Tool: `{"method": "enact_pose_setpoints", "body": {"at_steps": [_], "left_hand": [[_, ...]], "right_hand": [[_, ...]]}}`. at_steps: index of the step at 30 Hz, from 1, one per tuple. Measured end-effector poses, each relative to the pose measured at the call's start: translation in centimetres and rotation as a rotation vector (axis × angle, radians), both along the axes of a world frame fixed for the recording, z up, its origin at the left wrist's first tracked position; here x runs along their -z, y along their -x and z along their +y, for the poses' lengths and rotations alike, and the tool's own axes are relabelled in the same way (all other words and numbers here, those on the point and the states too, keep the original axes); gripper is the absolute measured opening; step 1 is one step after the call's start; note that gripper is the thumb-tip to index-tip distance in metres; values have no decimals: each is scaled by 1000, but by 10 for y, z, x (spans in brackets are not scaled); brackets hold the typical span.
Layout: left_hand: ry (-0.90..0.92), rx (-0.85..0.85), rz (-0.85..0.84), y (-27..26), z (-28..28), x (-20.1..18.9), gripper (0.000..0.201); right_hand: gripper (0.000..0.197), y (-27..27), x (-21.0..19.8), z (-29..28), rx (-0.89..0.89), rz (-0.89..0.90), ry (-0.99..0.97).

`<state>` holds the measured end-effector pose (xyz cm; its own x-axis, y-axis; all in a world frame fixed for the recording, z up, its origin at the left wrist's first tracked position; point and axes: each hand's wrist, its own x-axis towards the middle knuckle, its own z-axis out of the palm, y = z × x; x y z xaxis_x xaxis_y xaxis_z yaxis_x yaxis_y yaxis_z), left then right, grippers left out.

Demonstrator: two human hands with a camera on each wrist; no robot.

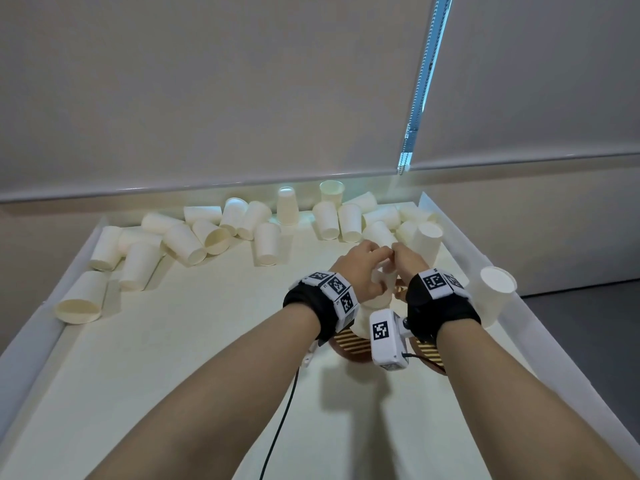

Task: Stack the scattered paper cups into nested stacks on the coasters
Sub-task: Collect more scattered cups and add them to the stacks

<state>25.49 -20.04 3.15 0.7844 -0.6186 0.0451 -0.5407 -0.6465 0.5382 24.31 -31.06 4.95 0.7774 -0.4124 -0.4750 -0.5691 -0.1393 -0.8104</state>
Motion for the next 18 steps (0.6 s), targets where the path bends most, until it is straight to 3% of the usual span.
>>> {"method": "enact_pose_setpoints", "body": {"at_steps": [4, 8, 12, 18], "left_hand": [[-77, 2, 43, -2, 5, 8, 56], [129, -119, 47, -8, 27, 2, 51], [153, -386, 22, -37, 73, 3, 22], [56, -701, 48, -89, 139, 40, 16]], "right_hand": [[39, 0, -6, 9, -69, -30, 179], [29, -10, -31, 35, -151, -178, 518], [27, -29, -52, 77, -266, -363, 495], [21, -77, -20, 125, -432, -193, 407]]}}
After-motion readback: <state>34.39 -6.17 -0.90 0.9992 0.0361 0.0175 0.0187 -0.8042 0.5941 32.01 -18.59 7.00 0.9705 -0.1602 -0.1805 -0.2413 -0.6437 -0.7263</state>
